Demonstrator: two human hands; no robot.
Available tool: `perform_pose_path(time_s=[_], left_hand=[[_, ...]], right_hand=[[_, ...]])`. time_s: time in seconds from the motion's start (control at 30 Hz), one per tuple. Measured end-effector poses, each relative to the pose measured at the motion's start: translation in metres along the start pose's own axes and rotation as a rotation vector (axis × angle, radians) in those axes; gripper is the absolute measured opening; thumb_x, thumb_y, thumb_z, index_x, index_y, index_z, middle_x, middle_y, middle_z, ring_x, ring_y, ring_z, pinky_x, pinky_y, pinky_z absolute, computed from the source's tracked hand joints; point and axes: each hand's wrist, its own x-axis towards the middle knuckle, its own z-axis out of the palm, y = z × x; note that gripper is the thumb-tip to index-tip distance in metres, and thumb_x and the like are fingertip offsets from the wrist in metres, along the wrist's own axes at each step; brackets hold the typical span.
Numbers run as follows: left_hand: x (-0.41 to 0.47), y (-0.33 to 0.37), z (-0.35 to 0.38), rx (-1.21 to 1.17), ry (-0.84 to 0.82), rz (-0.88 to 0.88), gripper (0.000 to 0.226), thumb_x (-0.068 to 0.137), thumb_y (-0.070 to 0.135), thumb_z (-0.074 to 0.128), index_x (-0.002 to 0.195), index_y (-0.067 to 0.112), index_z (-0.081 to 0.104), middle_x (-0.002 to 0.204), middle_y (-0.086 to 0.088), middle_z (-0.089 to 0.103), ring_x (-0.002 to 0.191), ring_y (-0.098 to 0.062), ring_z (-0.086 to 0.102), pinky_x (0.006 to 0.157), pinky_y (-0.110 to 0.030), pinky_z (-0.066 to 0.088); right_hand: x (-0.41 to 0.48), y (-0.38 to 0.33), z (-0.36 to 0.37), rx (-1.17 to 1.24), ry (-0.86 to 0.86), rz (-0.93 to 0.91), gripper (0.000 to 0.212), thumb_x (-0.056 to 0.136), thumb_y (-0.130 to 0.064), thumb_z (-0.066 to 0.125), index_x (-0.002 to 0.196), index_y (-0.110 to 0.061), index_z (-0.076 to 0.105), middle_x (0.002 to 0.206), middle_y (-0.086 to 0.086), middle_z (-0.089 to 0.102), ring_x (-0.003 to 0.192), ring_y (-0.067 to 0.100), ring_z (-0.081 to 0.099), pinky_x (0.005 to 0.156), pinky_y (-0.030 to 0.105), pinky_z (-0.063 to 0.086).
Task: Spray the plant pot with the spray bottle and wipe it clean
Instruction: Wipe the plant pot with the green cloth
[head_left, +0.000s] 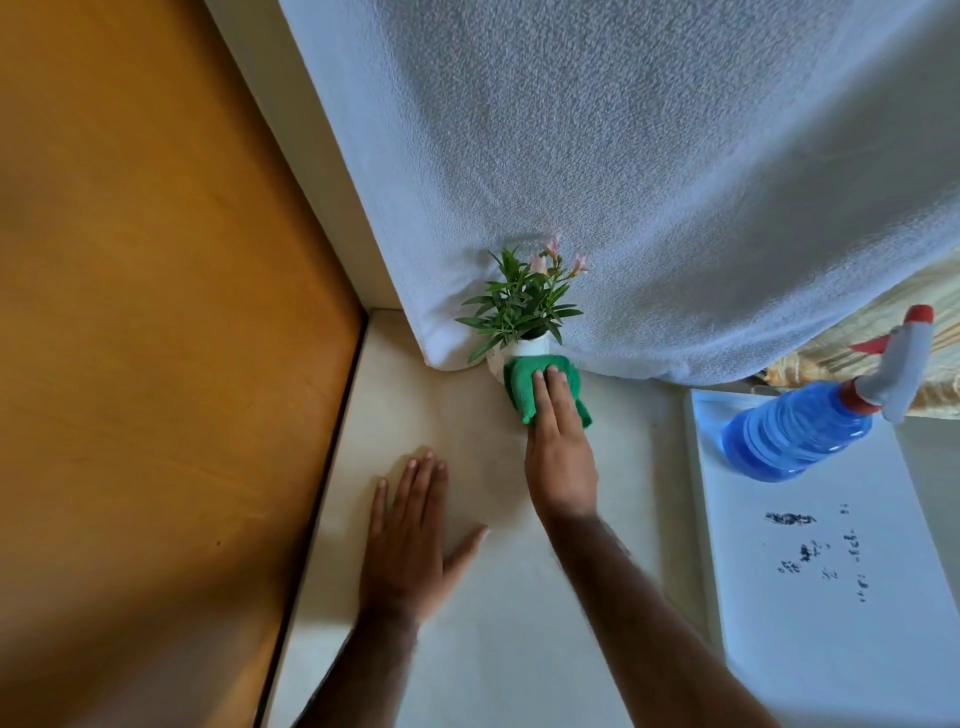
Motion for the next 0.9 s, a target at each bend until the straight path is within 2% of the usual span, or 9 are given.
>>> perform_pose_path(time_s=[0.1,0.2,0.27,0.37,0.53,0.7,0.8,0.9], left_hand=[[0.0,-0.001,0.002,0.002,0.016,0.003,0.094,0.096,0.078,0.035,0.165,0.016,0.023,0.175,-0.005,0.024,0.162,-0.023,0.021,0.128,-0.055,0.024],[0.0,-0.001,0.002,0.0,0.023,0.0,0.094,0.096,0.078,0.036,0.165,0.017,0.022,0.175,-0.005,0.025,0.161,-0.025,0.024,0.128,-0.055,0.026],[-0.001,-0.001,0.003,-0.005,0.035,0.004,0.095,0.095,0.078,0.037,0.165,0.016,0.022,0.174,-0.006,0.025,0.16,-0.026,0.027,0.128,-0.056,0.026],[-0.002,-0.001,0.004,-0.011,0.075,0.024,0.097,0.095,0.078,0.042,0.165,0.014,0.024,0.174,-0.006,0.026,0.159,-0.026,0.028,0.128,-0.056,0.027],[-0.002,-0.003,0.005,-0.019,0.084,0.031,0.098,0.094,0.078,0.043,0.165,0.015,0.022,0.175,-0.005,0.022,0.162,-0.022,0.021,0.127,-0.057,0.027],[-0.001,-0.002,0.004,-0.02,0.074,0.019,0.097,0.094,0.078,0.04,0.166,0.016,0.021,0.176,-0.004,0.021,0.161,-0.021,0.021,0.126,-0.057,0.029],[-0.002,-0.002,0.002,-0.011,0.069,0.016,0.097,0.094,0.079,0.039,0.165,0.015,0.022,0.175,-0.004,0.022,0.161,-0.021,0.022,0.126,-0.057,0.03],[-0.001,-0.002,0.002,-0.013,0.079,0.015,0.096,0.094,0.078,0.039,0.165,0.015,0.024,0.175,-0.004,0.022,0.161,-0.021,0.022,0.125,-0.058,0.031]], right_hand=[[-0.005,0.006,-0.001,-0.044,0.009,-0.081,0.064,0.084,0.022,0.06,0.145,0.005,0.048,0.152,0.027,0.043,0.142,0.043,0.04,0.112,0.056,0.039],[-0.001,0.002,-0.011,-0.066,0.032,-0.256,0.052,0.095,0.011,0.049,0.147,0.001,0.048,0.155,0.023,0.042,0.146,0.036,0.036,0.121,0.041,0.026],[0.007,-0.004,-0.015,-0.068,0.01,-0.401,0.046,0.102,0.004,0.037,0.147,0.003,0.047,0.156,0.021,0.041,0.148,0.035,0.033,0.123,0.043,0.025],[0.02,-0.006,-0.017,-0.143,-0.067,-0.54,0.045,0.102,0.002,0.035,0.145,0.005,0.048,0.155,0.022,0.042,0.146,0.038,0.036,0.119,0.05,0.032],[0.024,0.01,-0.025,-0.241,-0.191,-0.61,0.047,0.099,-0.001,0.039,0.145,0.005,0.049,0.153,0.024,0.045,0.143,0.039,0.04,0.113,0.053,0.04],[0.031,0.014,-0.034,-0.236,-0.133,-0.624,0.044,0.105,-0.005,0.033,0.146,0.002,0.049,0.153,0.019,0.046,0.144,0.034,0.04,0.119,0.045,0.032],[0.032,0.023,-0.038,-0.268,-0.153,-0.661,0.044,0.099,0.003,0.048,0.144,0.004,0.05,0.152,0.021,0.048,0.142,0.037,0.042,0.116,0.048,0.036],[0.029,0.03,-0.041,-0.269,-0.186,-0.673,0.05,0.095,0.006,0.058,0.145,0.004,0.049,0.152,0.021,0.046,0.143,0.038,0.041,0.117,0.048,0.034]])
